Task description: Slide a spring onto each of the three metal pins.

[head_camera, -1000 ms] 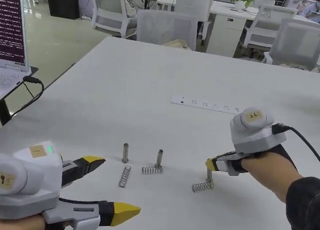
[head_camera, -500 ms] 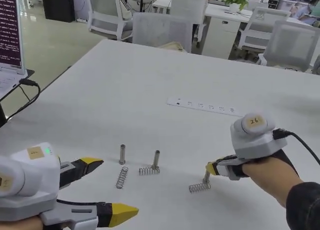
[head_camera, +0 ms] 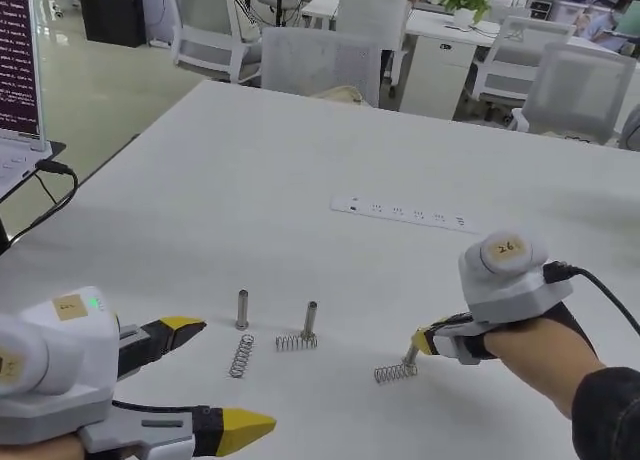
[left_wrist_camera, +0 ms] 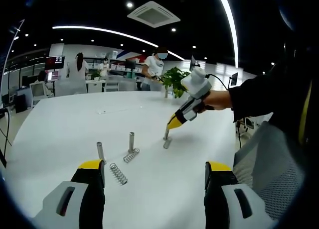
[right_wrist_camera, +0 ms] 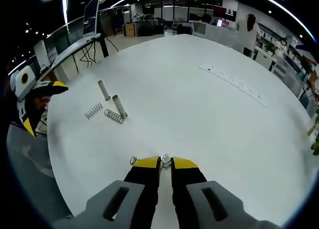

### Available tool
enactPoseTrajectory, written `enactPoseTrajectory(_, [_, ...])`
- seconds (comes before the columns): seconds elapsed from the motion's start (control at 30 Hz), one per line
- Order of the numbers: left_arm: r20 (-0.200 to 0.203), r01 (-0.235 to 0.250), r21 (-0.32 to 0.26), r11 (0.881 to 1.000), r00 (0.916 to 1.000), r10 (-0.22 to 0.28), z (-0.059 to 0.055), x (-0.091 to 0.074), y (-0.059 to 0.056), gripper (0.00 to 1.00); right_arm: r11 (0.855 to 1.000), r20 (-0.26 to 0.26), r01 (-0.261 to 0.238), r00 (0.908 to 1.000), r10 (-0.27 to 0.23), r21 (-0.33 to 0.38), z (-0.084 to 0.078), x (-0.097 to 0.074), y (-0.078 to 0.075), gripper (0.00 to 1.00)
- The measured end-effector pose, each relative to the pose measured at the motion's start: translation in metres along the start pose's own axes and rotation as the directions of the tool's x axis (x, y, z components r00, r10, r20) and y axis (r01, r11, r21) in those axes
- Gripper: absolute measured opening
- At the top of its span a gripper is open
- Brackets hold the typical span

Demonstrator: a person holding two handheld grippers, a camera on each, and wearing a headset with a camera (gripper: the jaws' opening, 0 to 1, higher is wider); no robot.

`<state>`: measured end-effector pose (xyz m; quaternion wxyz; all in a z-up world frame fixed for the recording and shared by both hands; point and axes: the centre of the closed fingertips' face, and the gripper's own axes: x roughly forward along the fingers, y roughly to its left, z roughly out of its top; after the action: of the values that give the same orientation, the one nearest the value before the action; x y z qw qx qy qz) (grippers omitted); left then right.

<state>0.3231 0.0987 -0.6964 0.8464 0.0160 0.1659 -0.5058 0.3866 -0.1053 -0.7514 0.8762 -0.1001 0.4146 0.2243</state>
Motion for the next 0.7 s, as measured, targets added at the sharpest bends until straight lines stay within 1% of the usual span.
enactPoseTrajectory(0.43, [-0.005,0.007,0.004,1.000,1.0000,-0.007,-0.0005,0.0004,-0.0028,0.80,1.000,0.013,0.001,0.9999,-0.001,0.002,-0.0038,-0.0042,-0.0010,0.11])
enactPoseTrajectory(0.63, [-0.008,0.010,0.006,1.000,0.9999,-0.010,-0.0010,0.0006,-0.0034,0.80,1.000,0.037,0.008,0.9993,-0.008,0.001,-0.0040,-0.0065,-0.0010,0.19])
enactPoseTrajectory(0.7, [-0.011,0.009,0.004,1.000,0.9999,-0.009,-0.0019,0.0005,-0.0029,0.79,1.000,0.047,0.016,0.9988,-0.016,-0.003,-0.0038,-0.0072,-0.0018,0.24])
